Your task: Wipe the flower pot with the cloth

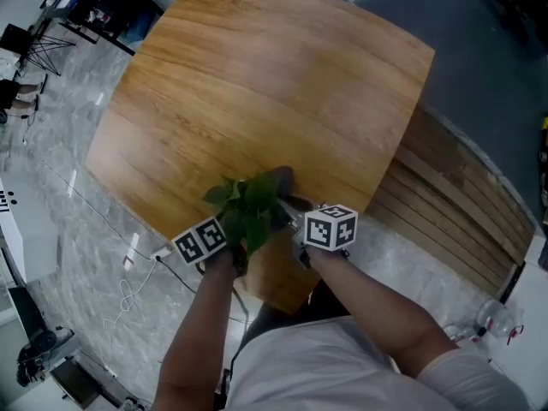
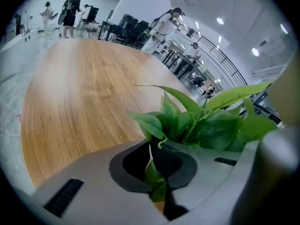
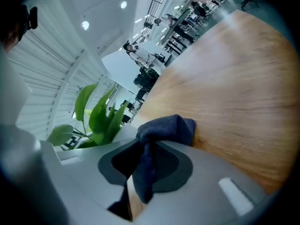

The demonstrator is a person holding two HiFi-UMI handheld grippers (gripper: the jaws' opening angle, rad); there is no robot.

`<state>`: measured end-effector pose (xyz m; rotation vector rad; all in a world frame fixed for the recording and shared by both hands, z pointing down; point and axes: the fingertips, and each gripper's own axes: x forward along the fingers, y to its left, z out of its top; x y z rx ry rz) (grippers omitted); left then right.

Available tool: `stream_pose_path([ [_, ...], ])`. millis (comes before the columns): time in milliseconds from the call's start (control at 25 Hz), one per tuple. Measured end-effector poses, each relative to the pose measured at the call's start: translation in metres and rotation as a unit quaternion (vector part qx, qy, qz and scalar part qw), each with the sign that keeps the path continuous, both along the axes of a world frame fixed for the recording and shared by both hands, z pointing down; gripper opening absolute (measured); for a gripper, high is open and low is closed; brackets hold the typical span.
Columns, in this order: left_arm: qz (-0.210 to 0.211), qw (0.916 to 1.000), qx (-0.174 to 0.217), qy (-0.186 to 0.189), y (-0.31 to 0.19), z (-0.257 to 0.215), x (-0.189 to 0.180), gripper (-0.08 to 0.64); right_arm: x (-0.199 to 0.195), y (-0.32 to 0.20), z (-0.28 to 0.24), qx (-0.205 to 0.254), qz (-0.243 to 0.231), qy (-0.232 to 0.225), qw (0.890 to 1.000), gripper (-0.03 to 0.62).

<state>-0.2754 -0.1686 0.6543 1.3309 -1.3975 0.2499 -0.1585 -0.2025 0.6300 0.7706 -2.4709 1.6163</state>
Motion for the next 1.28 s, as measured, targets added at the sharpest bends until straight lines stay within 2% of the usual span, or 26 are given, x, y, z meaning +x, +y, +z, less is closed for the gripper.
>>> stream_pose_path([
  [120,-0.010,0.9999,0.006,0.011,-0.006,0.000,-0.002,0.020,0.004,-0.014,0.033,-0.019,0.015,0.016,1.000,0.066],
  [200,-0.014,0.9998,0.007,0.012,-0.007,0.001,-0.002,0.020,0.004,-0.016,0.034,-0.019,0.014,0.020,1.000,0.066],
  [440,-0.045,0.9985,-0.003,0.031,0.000,0.004,0.000,0.020,-0.011,0.010,-0.036,0.008,-0.010,-0.019,1.000,0.066],
  [520,-0.052,0.9979,-0.006,0.037,0.003,0.003,0.001,0.020,-0.014,0.015,-0.045,0.012,-0.012,-0.019,1.000,0.066],
  [600,-0.061,0.9972,-0.007,0.044,0.005,0.002,0.001,0.020,-0.011,0.014,-0.032,0.014,-0.007,-0.004,1.000,0.066],
  [760,-0.072,0.9957,0.002,0.057,-0.003,0.005,-0.003,0.020,0.006,-0.007,0.026,0.000,0.014,0.041,0.999,0.066],
  [840,-0.076,0.9953,0.003,0.060,-0.002,0.007,-0.002,0.020,0.010,-0.009,0.037,-0.008,0.018,0.045,0.999,0.066],
  [920,-0.084,0.9946,0.001,0.061,0.001,0.009,-0.003,0.020,0.006,-0.004,0.025,-0.008,0.016,0.034,0.999,0.066],
  [1120,-0.119,0.9894,-0.010,0.082,0.006,0.008,-0.001,0.020,-0.020,0.019,-0.043,0.004,-0.010,-0.023,1.000,0.066],
  [1200,-0.128,0.9875,-0.014,0.091,0.009,0.007,0.001,0.020,-0.023,0.023,-0.052,0.009,-0.015,-0.026,1.000,0.066],
  [1280,-0.135,0.9861,-0.012,0.097,0.008,0.007,0.002,0.020,-0.018,0.019,-0.037,0.011,-0.008,-0.011,1.000,0.066],
])
